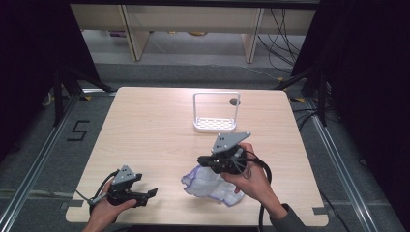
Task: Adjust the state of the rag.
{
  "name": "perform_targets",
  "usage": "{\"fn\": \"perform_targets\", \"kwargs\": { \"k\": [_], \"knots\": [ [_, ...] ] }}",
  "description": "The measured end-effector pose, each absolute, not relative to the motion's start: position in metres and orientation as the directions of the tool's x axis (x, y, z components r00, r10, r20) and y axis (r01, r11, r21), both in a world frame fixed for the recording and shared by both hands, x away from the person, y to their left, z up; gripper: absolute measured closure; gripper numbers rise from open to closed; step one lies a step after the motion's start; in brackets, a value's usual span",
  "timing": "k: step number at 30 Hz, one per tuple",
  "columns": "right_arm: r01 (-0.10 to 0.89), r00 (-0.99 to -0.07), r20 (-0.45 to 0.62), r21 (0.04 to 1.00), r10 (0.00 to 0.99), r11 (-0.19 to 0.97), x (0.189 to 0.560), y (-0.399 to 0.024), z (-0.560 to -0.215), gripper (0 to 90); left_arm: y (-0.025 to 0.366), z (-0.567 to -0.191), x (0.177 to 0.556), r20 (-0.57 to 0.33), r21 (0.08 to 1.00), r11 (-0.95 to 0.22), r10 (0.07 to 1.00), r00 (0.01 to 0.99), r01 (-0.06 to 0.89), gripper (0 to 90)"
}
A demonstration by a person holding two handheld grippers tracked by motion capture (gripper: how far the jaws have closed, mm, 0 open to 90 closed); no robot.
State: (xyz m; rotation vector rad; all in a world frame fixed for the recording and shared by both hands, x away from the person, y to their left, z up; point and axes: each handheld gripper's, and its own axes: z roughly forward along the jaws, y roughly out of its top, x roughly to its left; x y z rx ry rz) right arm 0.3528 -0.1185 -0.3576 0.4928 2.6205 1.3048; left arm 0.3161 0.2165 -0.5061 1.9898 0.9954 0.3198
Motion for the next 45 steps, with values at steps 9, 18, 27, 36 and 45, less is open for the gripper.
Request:
{"fn": "perform_targets", "kwargs": {
  "k": [9, 18, 27, 36, 45],
  "knots": [
    [0.156, -0.936, -0.029, 0.86, 0.351, 0.487, 0.355, -0.112, -0.324, 87.5, 0.221, -0.503, 0.316, -0.131, 0.789, -0.314, 0.753, 0.645, 0.528, 15.7],
    [0.446, -0.834, 0.129, 0.731, 0.537, 0.517, 0.401, -0.183, -0.428, 87.4, 0.212, -0.508, 0.32, -0.151, 0.791, -0.297, 0.753, 0.641, 0.536, 15.7],
    [0.525, -0.778, 0.143, 0.684, 0.612, 0.507, 0.437, -0.211, -0.469, 86.2, 0.179, -0.504, 0.321, -0.145, 0.814, -0.339, 0.667, 0.731, 0.471, 15.7],
    [0.587, -0.697, 0.175, 0.696, 0.695, 0.413, 0.437, -0.21, -0.459, 53.8, 0.12, -0.495, 0.315, -0.095, 0.823, -0.439, 0.518, 0.85, 0.36, 16.7],
    [0.549, -0.679, 0.103, 0.729, 0.727, 0.41, 0.406, -0.223, -0.435, 44.9, 0.088, -0.494, 0.316, -0.076, 0.827, -0.461, 0.476, 0.876, 0.322, 18.6]
  ]
}}
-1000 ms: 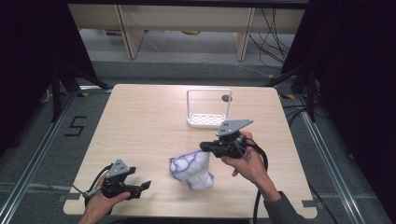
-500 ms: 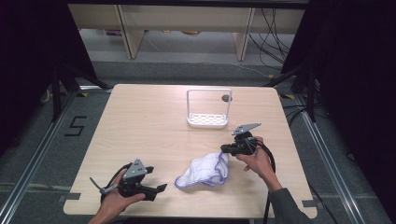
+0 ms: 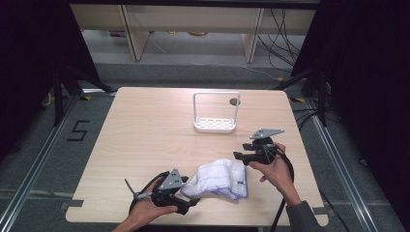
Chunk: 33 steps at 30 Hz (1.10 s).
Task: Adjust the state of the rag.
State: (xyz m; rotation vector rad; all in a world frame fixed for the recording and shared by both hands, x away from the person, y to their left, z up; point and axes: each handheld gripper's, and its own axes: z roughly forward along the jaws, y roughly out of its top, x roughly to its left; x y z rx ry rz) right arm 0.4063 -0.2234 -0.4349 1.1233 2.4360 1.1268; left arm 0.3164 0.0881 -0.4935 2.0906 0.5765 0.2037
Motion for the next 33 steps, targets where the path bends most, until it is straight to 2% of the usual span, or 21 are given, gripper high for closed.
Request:
{"fn": "perform_targets", "kwargs": {
  "k": [3, 5, 7, 9, 11, 15, 17, 19, 20, 22, 23, 25, 28, 32, 33],
  "knots": [
    [0.541, -0.671, 0.08, 0.733, 0.737, 0.413, 0.384, -0.233, -0.436, 43.2, 0.069, -0.484, 0.319, -0.05, 0.825, -0.489, 0.434, 0.899, 0.282, 20.3],
    [0.584, -0.642, 0.116, 0.715, 0.758, 0.385, 0.371, -0.239, -0.437, 43.1, 0.064, -0.482, 0.32, -0.044, 0.822, -0.497, 0.43, 0.902, 0.277, 21.6],
    [0.568, -0.647, 0.097, 0.724, 0.756, 0.393, 0.368, -0.245, -0.439, 43.0, 0.054, -0.479, 0.323, -0.009, 0.822, -0.515, 0.414, 0.91, 0.242, 21.9],
    [0.566, -0.633, 0.085, 0.73, 0.77, 0.384, 0.359, -0.252, -0.443, 42.6, 0.047, -0.478, 0.326, -0.011, 0.825, -0.514, 0.405, 0.914, 0.237, 25.1],
    [0.605, -0.594, 0.132, 0.724, 0.793, 0.333, 0.346, -0.262, -0.449, 42.3, 0.035, -0.476, 0.329, -0.003, 0.822, -0.522, 0.396, 0.918, 0.228, 26.6],
    [0.601, -0.59, 0.131, 0.73, 0.797, 0.325, 0.341, -0.273, -0.454, 41.7, 0.023, -0.476, 0.331, 0.013, 0.815, -0.541, 0.374, 0.927, 0.207, 29.9],
    [0.627, -0.556, 0.171, 0.728, 0.814, 0.276, 0.334, -0.276, -0.46, 41.6, 0.012, -0.478, 0.333, 0.041, 0.802, -0.569, 0.355, 0.934, 0.181, 34.0],
    [0.622, -0.566, 0.157, 0.726, 0.81, 0.293, 0.334, -0.278, -0.461, 41.6, 0.009, -0.479, 0.334, 0.043, 0.801, -0.573, 0.349, 0.936, 0.177, 34.7],
    [0.604, -0.581, 0.136, 0.733, 0.802, 0.313, 0.336, -0.28, -0.463, 41.5, 0.006, -0.479, 0.335, 0.059, 0.794, -0.585, 0.341, 0.938, 0.162, 36.8],
    [0.623, -0.566, 0.162, 0.726, 0.808, 0.291, 0.334, -0.278, -0.463, 41.4, 0.0, -0.481, 0.337, 0.105, 0.781, -0.612, 0.324, 0.94, 0.124, 43.9],
    [0.605, -0.581, 0.153, 0.739, 0.8, 0.297, 0.335, -0.277, -0.463, 41.3, -0.006, -0.484, 0.339, 0.151, 0.768, -0.635, 0.308, 0.939, 0.085, 52.8],
    [0.599, -0.586, 0.145, 0.741, 0.798, 0.305, 0.335, -0.277, -0.463, 41.3, -0.009, -0.486, 0.34, 0.168, 0.76, -0.647, 0.298, 0.94, 0.069, 56.2],
    [0.599, -0.594, 0.148, 0.737, 0.791, 0.312, 0.335, -0.278, -0.461, 41.9, -0.009, -0.48, 0.343, 0.205, 0.752, -0.659, 0.277, 0.939, 0.03, 83.3],
    [0.595, -0.585, 0.148, 0.746, 0.797, 0.299, 0.333, -0.279, -0.459, 42.6, 0.003, -0.466, 0.352, 0.183, 0.788, -0.612, 0.331, 0.926, 0.063, 86.1],
    [0.615, -0.565, 0.183, 0.743, 0.804, 0.263, 0.331, -0.276, -0.458, 42.6, 0.008, -0.462, 0.356, 0.189, 0.798, -0.599, 0.358, 0.914, 0.07, 86.1]
  ]
}}
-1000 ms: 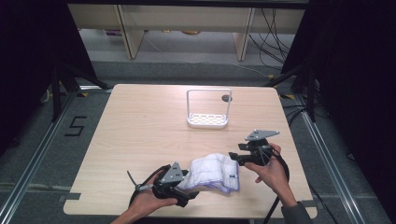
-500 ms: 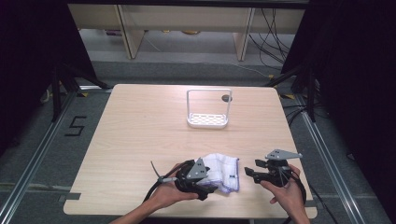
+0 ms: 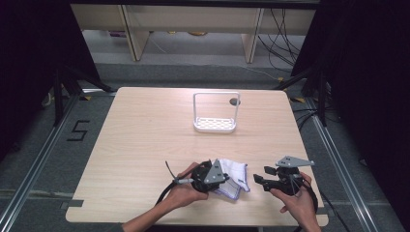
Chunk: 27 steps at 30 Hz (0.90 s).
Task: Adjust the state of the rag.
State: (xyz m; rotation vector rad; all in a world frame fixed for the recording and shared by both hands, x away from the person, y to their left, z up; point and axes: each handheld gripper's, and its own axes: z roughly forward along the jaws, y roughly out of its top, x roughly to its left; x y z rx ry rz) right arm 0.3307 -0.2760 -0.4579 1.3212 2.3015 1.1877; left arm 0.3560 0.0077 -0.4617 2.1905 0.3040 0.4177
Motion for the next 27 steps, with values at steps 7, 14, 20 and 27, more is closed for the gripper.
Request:
{"fn": "perform_targets", "kwargs": {
  "k": [7, 14, 20, 27],
  "knots": [
    [0.58, -0.628, 0.135, 0.738, 0.767, 0.345, 0.315, -0.262, -0.454, 41.8, 0.035, -0.444, 0.385, 0.112, 0.853, -0.496, 0.481, 0.869, 0.164, 86.2],
    [0.568, -0.703, 0.145, 0.703, 0.696, 0.428, 0.303, -0.227, -0.468, 41.8, 0.046, -0.442, 0.402, 0.056, 0.867, -0.448, 0.523, 0.851, 0.218, 86.0],
    [0.558, -0.727, 0.141, 0.691, 0.672, 0.459, 0.307, -0.203, -0.481, 40.9, 0.048, -0.443, 0.41, 0.021, 0.875, -0.42, 0.528, 0.849, 0.24, 85.9],
    [0.541, -0.755, 0.086, 0.642, 0.65, 0.543, 0.313, -0.185, -0.496, 53.0, 0.051, -0.444, 0.414, 0.01, 0.874, -0.416, 0.532, 0.847, 0.25, 85.9]
  ]
}}
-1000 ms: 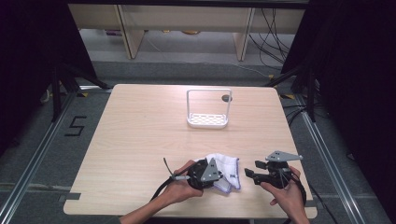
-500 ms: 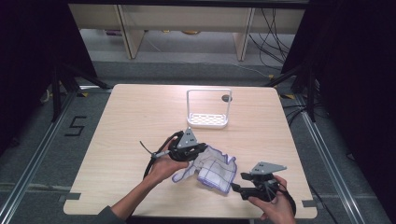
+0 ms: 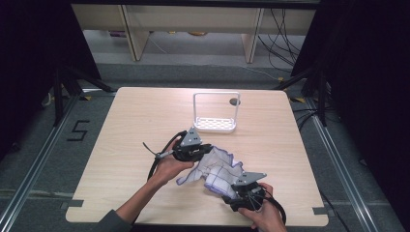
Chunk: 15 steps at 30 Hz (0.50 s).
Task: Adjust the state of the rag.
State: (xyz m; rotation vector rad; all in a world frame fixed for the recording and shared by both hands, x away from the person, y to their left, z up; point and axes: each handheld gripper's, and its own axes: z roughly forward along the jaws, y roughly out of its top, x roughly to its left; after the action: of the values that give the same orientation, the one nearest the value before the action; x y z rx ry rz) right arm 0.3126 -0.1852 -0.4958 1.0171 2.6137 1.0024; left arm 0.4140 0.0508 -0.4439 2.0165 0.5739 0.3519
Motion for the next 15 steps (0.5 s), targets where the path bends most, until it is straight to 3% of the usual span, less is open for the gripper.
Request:
{"fn": "perform_targets", "kwargs": {
  "k": [1, 2, 3, 10, 15],
  "knots": [
    [0.506, -0.771, 0.047, 0.651, 0.636, 0.566, 0.316, -0.186, -0.497, 76.4, 0.054, -0.443, 0.415, 0.013, 0.872, -0.418, 0.541, 0.841, 0.256, 85.9],
    [0.506, -0.771, 0.047, 0.651, 0.636, 0.566, 0.316, -0.186, -0.497, 76.4, 0.054, -0.443, 0.415, 0.013, 0.872, -0.418, 0.541, 0.841, 0.256, 85.8],
    [0.503, -0.771, 0.057, 0.666, 0.634, 0.551, 0.315, -0.19, -0.492, 88.0, 0.057, -0.442, 0.416, 0.012, 0.875, -0.412, 0.542, 0.841, 0.253, 85.9],
    [0.469, -0.772, 0.033, 0.703, 0.635, 0.535, 0.323, -0.22, -0.469, 89.5, 0.09, -0.434, 0.416, -0.026, 0.881, -0.371, 0.58, 0.814, 0.293, 86.3],
    [0.449, -0.768, -0.001, 0.712, 0.64, 0.54, 0.336, -0.245, -0.432, 89.5, 0.117, -0.428, 0.408, -0.079, 0.889, -0.323, 0.59, 0.804, 0.324, 86.5]
  ]
}}
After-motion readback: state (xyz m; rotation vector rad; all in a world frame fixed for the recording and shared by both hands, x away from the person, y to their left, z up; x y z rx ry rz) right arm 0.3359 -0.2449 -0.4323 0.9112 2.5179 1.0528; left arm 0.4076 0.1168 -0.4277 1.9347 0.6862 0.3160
